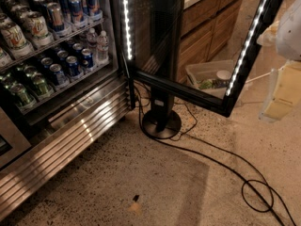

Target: Close right fridge door

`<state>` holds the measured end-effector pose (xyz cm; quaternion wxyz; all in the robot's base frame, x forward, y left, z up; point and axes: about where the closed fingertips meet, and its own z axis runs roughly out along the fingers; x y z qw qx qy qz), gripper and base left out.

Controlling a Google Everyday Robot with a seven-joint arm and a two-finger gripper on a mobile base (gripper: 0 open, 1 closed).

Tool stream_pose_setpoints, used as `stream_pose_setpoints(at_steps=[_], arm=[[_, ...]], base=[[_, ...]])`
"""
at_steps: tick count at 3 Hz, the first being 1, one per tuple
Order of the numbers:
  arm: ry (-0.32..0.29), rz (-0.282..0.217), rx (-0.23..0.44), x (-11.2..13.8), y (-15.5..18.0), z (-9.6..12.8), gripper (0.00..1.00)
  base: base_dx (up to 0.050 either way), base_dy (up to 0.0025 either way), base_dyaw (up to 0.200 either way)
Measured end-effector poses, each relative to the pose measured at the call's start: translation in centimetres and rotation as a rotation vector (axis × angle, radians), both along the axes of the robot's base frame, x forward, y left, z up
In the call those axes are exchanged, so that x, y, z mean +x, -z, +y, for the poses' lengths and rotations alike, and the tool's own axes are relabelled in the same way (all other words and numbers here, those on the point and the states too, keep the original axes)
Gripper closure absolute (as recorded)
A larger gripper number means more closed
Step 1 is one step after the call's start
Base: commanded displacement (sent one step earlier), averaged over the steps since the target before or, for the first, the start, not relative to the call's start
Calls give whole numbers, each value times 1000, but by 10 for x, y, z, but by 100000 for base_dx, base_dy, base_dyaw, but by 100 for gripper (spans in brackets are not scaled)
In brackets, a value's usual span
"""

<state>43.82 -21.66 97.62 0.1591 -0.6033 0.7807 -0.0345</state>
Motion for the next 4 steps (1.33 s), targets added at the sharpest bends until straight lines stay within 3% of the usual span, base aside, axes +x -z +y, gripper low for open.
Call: stream_pose_setpoints(at_steps=[1, 4], arm=[[0, 0, 0, 0, 0, 0, 0], [0, 0, 0, 0, 0, 0, 0]], base=[[2287, -202, -17823], [5002, -1, 25]])
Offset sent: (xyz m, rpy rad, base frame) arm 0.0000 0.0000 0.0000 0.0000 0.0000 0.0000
